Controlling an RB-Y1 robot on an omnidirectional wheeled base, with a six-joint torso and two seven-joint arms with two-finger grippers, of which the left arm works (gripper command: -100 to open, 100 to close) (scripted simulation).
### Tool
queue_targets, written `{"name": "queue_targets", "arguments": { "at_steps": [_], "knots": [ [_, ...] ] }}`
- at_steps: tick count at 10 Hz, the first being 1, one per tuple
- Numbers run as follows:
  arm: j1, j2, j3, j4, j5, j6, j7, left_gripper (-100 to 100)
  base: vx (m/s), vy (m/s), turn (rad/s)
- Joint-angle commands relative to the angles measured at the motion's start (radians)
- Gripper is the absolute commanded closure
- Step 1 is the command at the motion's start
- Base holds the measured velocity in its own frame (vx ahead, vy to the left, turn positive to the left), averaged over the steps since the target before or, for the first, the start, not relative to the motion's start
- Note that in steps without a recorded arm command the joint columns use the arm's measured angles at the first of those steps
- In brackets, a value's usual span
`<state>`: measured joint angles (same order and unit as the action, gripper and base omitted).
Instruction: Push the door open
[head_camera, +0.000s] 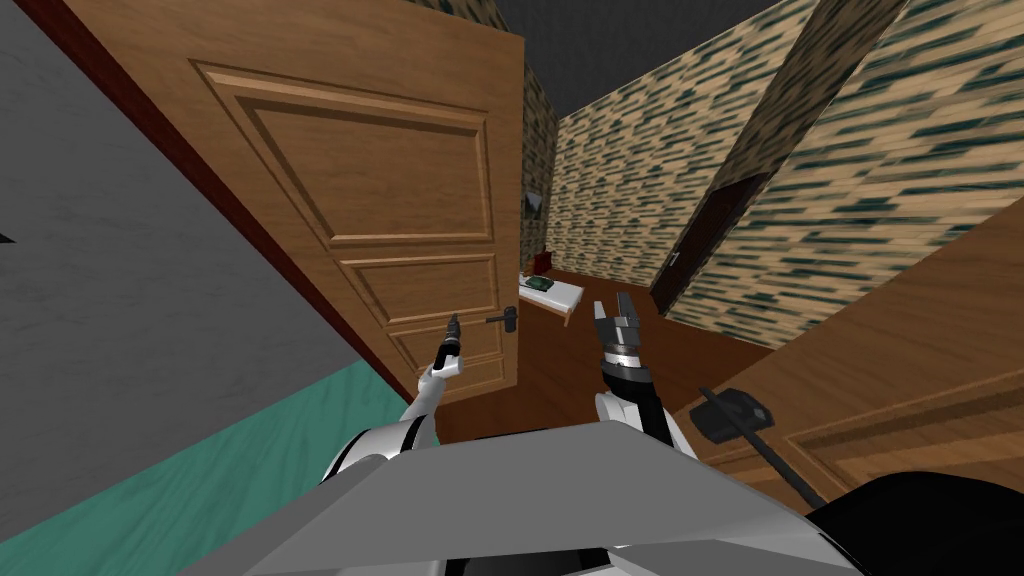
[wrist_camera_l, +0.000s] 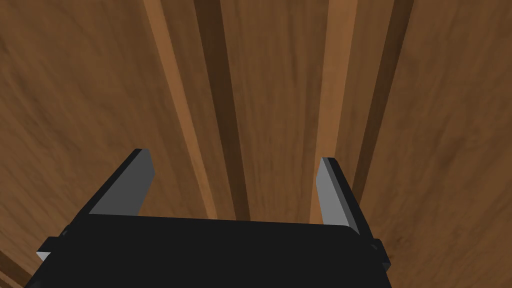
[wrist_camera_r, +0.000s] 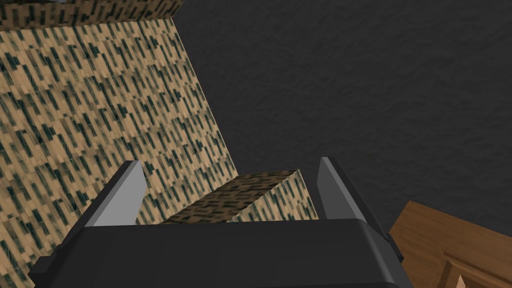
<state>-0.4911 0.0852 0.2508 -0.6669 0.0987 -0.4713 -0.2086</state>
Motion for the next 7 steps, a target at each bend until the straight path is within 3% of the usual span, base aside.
{"name": "queue_targets", "arguments": {
  "at_steps": [1, 4, 7],
  "knots": [
    [0.001, 0.006, 0.002, -0.001, 0.0, -0.001, -0.001, -100, 0.178, -0.074, -0.009],
    [0.001, -0.024, 0.005, 0.0, 0.0, -0.005, -0.004, -100, 0.076, -0.149, -0.005],
    [0.002, -0.085, 0.007, 0.001, 0.0, -0.009, -0.007, -100, 0.061, -0.214, -0.024]
  ]
}}
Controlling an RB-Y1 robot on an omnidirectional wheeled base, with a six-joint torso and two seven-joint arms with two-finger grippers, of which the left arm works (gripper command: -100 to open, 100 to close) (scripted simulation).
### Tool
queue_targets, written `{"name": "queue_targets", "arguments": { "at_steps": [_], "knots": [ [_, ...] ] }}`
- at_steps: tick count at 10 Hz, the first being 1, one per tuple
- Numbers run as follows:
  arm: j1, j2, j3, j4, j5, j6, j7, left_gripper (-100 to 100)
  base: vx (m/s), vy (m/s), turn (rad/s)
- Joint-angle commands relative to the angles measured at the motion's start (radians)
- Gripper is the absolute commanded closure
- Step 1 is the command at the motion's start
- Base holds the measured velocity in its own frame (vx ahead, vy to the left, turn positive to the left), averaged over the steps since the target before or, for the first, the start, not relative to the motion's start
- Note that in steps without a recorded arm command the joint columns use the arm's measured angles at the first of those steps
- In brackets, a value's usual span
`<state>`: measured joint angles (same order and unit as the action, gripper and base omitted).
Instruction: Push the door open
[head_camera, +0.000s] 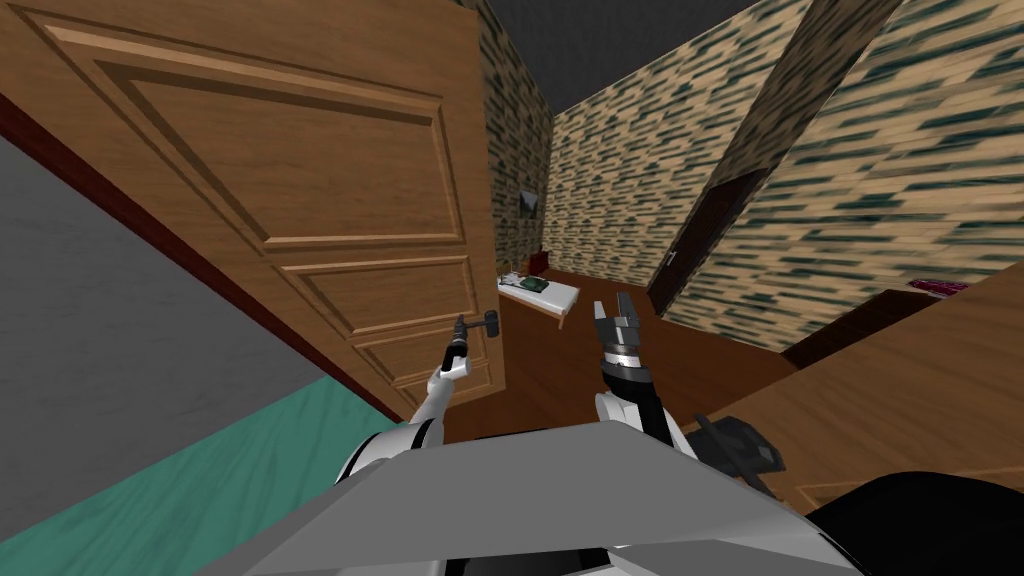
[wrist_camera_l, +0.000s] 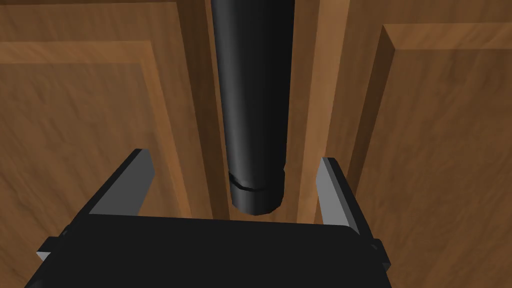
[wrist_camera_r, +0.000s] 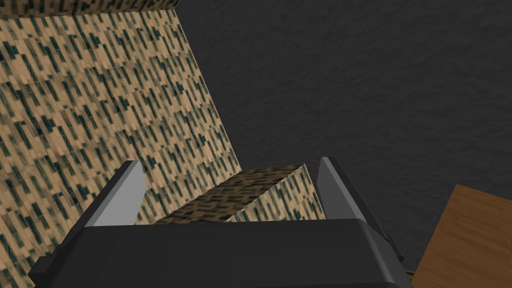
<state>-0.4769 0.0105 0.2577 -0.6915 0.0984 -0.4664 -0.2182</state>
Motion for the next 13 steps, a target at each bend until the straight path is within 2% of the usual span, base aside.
{"name": "queue_targets", "arguments": {
  "at_steps": [1, 2, 3, 4, 9, 10, 11, 12, 13],
  "knots": [
    [-0.012, -0.031, 0.001, 0.026, 0.001, -0.014, 0.002, -100, -0.003, -0.225, -0.016],
    [-0.012, -0.048, 0.001, 0.026, 0.001, -0.015, 0.002, -100, -0.025, -0.246, -0.019],
    [-0.009, -0.038, 0.0, 0.028, 0.0, -0.02, 0.001, -100, -0.008, -0.118, 0.008],
    [-0.009, -0.038, 0.0, 0.028, 0.0, -0.02, 0.001, 100, 0.003, 0.014, -0.003],
    [-0.009, -0.038, 0.0, 0.028, 0.0, -0.02, 0.001, 100, -0.001, 0.017, -0.012],
    [-0.009, -0.019, 0.01, 0.029, 0.004, -0.015, -0.008, 100, 0.099, 0.021, 0.029],
    [-0.009, -0.011, 0.016, 0.028, 0.006, -0.015, -0.012, 100, 0.168, 0.023, 0.044],
    [-0.009, -0.011, 0.016, 0.028, 0.006, -0.015, -0.012, 100, 0.139, -0.001, 0.028],
    [-0.01, 0.0, 0.027, 0.026, 0.01, -0.015, -0.018, 100, 0.15, 0.019, 0.067]
  ]
}}
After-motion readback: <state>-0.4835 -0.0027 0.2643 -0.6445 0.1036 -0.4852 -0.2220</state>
